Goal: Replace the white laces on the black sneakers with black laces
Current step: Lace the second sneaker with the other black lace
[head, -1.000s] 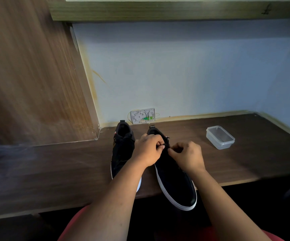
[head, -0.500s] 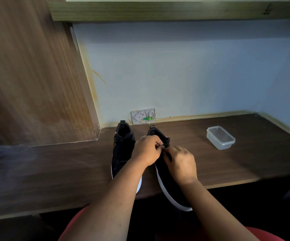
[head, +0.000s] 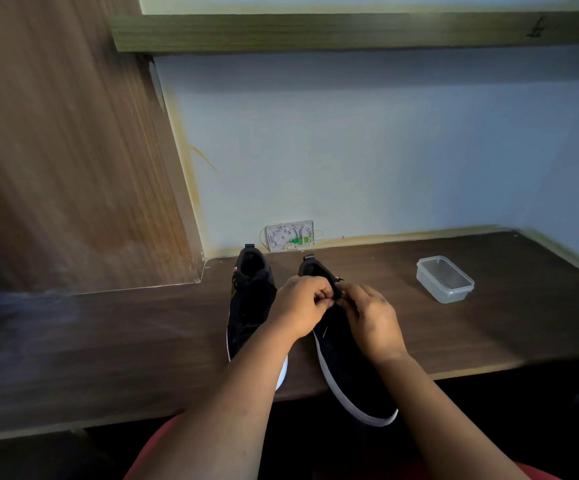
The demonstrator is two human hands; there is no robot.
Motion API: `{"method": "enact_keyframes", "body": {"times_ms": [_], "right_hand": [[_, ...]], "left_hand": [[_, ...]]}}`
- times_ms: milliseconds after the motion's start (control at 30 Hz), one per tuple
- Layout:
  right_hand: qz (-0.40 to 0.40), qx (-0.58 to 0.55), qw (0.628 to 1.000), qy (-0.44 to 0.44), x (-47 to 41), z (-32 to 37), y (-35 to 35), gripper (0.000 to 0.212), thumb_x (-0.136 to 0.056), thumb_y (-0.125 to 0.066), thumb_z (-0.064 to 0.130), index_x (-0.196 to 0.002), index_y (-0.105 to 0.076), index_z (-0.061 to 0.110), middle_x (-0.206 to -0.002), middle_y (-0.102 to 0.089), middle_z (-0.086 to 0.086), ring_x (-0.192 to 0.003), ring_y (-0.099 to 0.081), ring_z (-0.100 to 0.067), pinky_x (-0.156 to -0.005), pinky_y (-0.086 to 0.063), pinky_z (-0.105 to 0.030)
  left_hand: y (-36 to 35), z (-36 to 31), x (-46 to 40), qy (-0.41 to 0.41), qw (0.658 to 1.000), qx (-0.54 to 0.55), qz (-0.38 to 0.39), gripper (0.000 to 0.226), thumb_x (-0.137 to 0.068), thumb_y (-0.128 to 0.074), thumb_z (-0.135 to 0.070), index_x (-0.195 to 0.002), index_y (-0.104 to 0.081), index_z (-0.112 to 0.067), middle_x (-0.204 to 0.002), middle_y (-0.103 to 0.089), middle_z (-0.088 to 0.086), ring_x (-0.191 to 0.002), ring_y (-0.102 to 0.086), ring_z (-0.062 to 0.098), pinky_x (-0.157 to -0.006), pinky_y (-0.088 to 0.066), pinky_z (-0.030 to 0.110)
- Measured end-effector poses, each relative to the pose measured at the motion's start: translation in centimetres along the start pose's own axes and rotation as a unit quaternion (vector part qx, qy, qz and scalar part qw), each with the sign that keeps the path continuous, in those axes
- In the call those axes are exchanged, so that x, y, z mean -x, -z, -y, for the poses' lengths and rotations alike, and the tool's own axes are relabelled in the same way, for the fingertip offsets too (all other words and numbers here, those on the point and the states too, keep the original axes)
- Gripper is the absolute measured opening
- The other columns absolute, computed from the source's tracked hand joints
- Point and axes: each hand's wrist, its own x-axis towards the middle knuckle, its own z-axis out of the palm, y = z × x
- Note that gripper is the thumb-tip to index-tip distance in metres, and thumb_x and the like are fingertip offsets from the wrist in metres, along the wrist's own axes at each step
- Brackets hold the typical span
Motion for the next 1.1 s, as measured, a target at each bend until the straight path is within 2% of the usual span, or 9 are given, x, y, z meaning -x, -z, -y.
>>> {"method": "enact_keyframes", "body": {"times_ms": [167,267,367,533,633,700,833,967,1100], "right_hand": [[-0.015,-0.035,0.999,-0.027,-0.2,-0.1,-0.1,0.004,-0.086,-0.068,0.016,-0.090,-0.069,0.017,-0.087,-0.066,0.003,-0.080,-0.061,-0.018,-0.068,-0.052,-0.039],[-0.020,-0.032,0.999,-0.019,-0.2,-0.2,-0.2,0.005,-0.083,-0.070,0.014,-0.086,-0.067,0.016,-0.084,-0.065,0.003,-0.080,-0.060,-0.018,-0.066,-0.051,-0.039],[-0.019,-0.028,0.999,-0.018,-0.1,-0.2,-0.3,0.007,-0.082,-0.070,0.013,-0.085,-0.065,0.018,-0.083,-0.064,0.005,-0.080,-0.059,-0.019,-0.067,-0.050,-0.038],[-0.022,-0.014,1.000,-0.014,-0.2,-0.4,-0.3,0.008,-0.082,-0.070,0.015,-0.087,-0.065,0.020,-0.084,-0.065,0.006,-0.082,-0.058,-0.019,-0.067,-0.048,-0.035],[-0.017,-0.008,1.000,-0.011,-0.3,-0.4,-0.3,0.009,-0.083,-0.069,0.017,-0.091,-0.066,0.020,-0.086,-0.066,0.006,-0.084,-0.058,-0.020,-0.068,-0.048,-0.035],[-0.015,-0.008,1.000,-0.011,-0.4,-0.4,-0.3,0.014,-0.083,-0.069,0.017,-0.096,-0.067,0.020,-0.088,-0.068,0.005,-0.085,-0.058,-0.020,-0.070,-0.049,-0.035],[-0.013,0.002,1.000,-0.003,-0.4,-0.5,0.0,0.024,-0.083,-0.068,0.016,-0.106,-0.065,0.019,-0.085,-0.067,0.005,-0.081,-0.054,-0.020,-0.070,-0.044,-0.030],[-0.012,-0.011,1.000,-0.015,-0.4,-0.4,0.2,0.030,-0.078,-0.067,0.013,-0.108,-0.064,0.019,-0.079,-0.059,0.011,-0.079,-0.054,-0.020,-0.073,-0.039,-0.027],[-0.006,-0.018,0.999,-0.027,-0.4,-0.5,0.3,0.023,-0.079,-0.069,0.016,-0.102,-0.066,0.022,-0.085,-0.066,0.008,-0.084,-0.056,-0.020,-0.075,-0.041,-0.027]], "left_hand": [[0.2,-0.1,-0.1,0.049,0.997,0.060,-0.003,0.003,-0.086,-0.067,-0.026,-0.085,-0.066,-0.029,-0.084,-0.066,-0.012,-0.085,-0.063,0.010,-0.080,-0.053,0.031],[0.4,-0.4,-0.4,0.105,0.987,0.116,-0.021,0.013,-0.094,-0.058,-0.026,-0.095,-0.069,-0.019,-0.093,-0.070,-0.003,-0.086,-0.064,0.016,-0.079,-0.053,0.033],[-0.1,-0.3,-0.4,0.131,0.982,0.132,-0.019,0.015,-0.093,-0.060,-0.026,-0.095,-0.071,-0.015,-0.089,-0.069,-0.001,-0.086,-0.063,0.018,-0.079,-0.052,0.034],[-0.7,-0.6,-0.3,0.153,0.966,0.207,-0.025,0.005,-0.089,-0.067,-0.020,-0.085,-0.070,-0.020,-0.076,-0.062,-0.010,-0.075,-0.057,0.007,-0.072,-0.047,0.025],[-0.5,-0.6,-0.7,0.144,0.970,0.196,-0.031,0.006,-0.090,-0.066,-0.020,-0.084,-0.069,-0.020,-0.075,-0.062,-0.008,-0.072,-0.057,0.009,-0.067,-0.047,0.025],[-0.3,-0.7,-0.9,0.134,0.971,0.193,-0.049,0.006,-0.090,-0.065,-0.020,-0.086,-0.069,-0.018,-0.077,-0.064,-0.006,-0.075,-0.060,0.012,-0.068,-0.047,0.024],[-0.2,-0.7,-1.1,0.126,0.968,0.204,-0.080,0.015,-0.094,-0.058,-0.017,-0.081,-0.061,-0.026,-0.081,-0.070,-0.008,-0.085,-0.066,0.011,-0.079,-0.050,0.028],[0.4,-0.7,-1.3,0.135,0.953,0.239,-0.126,0.015,-0.099,-0.051,-0.019,-0.085,-0.054,-0.023,-0.075,-0.067,-0.008,-0.074,-0.066,0.012,-0.078,-0.052,0.034],[1.2,-0.5,-1.3,0.152,0.931,0.281,-0.178,0.009,-0.100,-0.046,-0.016,-0.095,-0.054,-0.013,-0.076,-0.066,-0.004,-0.070,-0.066,0.013,-0.073,-0.052,0.027]]}}
